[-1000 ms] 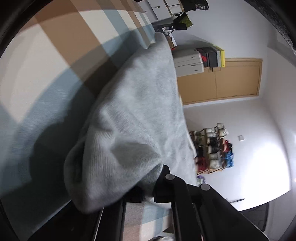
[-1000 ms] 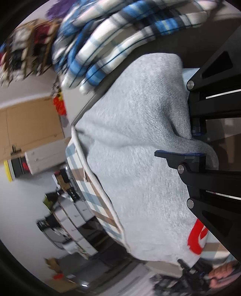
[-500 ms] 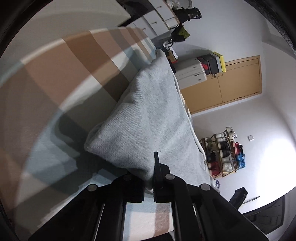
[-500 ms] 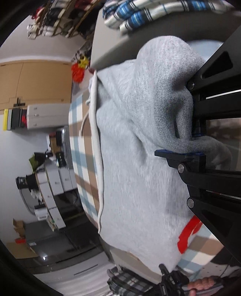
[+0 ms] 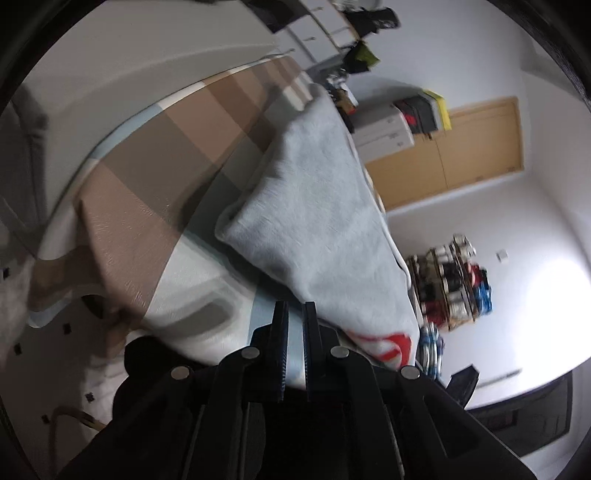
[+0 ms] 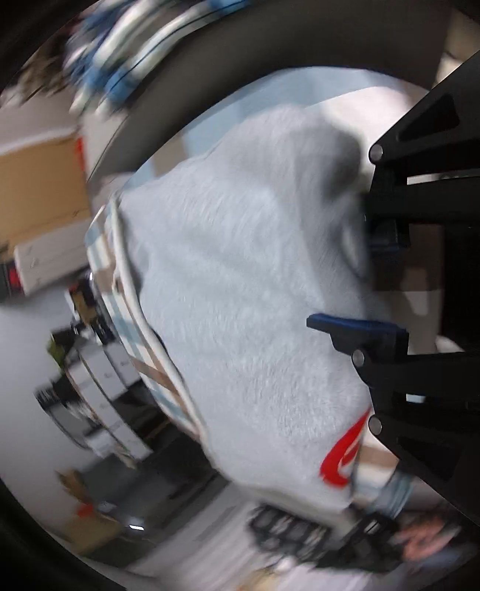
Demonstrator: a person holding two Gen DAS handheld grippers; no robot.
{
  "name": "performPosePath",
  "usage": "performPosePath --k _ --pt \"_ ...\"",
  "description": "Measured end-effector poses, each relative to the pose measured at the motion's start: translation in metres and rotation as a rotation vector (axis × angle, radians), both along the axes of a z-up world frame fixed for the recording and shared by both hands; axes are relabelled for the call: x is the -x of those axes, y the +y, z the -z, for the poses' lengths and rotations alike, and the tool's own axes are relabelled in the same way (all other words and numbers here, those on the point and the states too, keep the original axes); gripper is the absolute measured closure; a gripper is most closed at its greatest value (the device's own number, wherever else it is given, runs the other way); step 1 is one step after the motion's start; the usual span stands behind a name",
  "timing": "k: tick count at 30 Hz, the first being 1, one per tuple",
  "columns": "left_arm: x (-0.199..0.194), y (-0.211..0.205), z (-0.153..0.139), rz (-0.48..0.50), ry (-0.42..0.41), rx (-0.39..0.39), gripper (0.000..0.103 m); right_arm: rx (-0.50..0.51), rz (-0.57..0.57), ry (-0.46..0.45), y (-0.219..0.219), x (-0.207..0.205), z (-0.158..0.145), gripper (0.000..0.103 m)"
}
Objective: Fold large clothes
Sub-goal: 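Press both open grippers along the folded hoodie to flatten it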
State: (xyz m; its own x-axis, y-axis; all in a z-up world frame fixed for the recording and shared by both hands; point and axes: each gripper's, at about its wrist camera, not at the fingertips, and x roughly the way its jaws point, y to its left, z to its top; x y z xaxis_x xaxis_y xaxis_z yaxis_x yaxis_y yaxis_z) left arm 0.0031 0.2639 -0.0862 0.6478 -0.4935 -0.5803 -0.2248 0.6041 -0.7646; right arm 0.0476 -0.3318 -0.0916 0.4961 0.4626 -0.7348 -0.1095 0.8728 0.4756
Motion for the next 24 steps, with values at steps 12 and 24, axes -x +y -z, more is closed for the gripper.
performPosePath --k 12,24 --pt "-0.053 -0.096 -0.074 0.292 -0.261 -0.34 0.036 0.166 0.018 -0.276 0.02 -0.013 -0.124 0.001" --pt "-0.129 -0.122 -0.019 0.364 0.009 -0.243 0.036 0.427 -0.22 0.248 0.168 -0.219 -0.003 0.027"
